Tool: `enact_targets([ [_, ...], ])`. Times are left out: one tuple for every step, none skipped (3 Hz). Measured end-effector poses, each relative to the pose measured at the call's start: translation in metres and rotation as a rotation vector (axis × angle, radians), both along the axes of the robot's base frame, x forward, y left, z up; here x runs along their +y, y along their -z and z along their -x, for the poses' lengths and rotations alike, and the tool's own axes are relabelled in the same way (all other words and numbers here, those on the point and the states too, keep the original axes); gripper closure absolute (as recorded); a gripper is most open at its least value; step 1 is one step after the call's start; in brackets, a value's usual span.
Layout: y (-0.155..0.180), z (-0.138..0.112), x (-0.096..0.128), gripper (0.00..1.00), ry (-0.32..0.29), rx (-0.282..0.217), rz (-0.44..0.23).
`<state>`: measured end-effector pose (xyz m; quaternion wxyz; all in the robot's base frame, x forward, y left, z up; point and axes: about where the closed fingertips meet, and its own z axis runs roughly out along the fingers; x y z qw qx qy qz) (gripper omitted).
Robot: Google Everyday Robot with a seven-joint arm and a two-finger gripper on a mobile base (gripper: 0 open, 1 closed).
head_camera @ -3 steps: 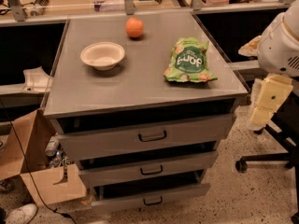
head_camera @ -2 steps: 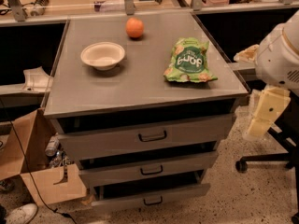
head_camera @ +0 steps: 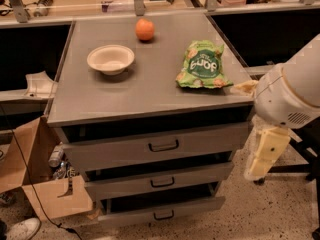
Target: Open top drawer
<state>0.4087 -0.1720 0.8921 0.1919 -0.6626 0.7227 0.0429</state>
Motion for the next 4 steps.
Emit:
enact_targets([
  [0.033,0.012,0.009,0.00,-0.020,0.085,-0.016],
  [0.037,0.014,0.010,0.00,-0.021,0.094,-0.016],
  [0.053,0.021,0.020,0.00,-0.036,0.122,-0.018],
  [0.108,0.025,0.033,0.00,-0.046,0.195,0.042],
])
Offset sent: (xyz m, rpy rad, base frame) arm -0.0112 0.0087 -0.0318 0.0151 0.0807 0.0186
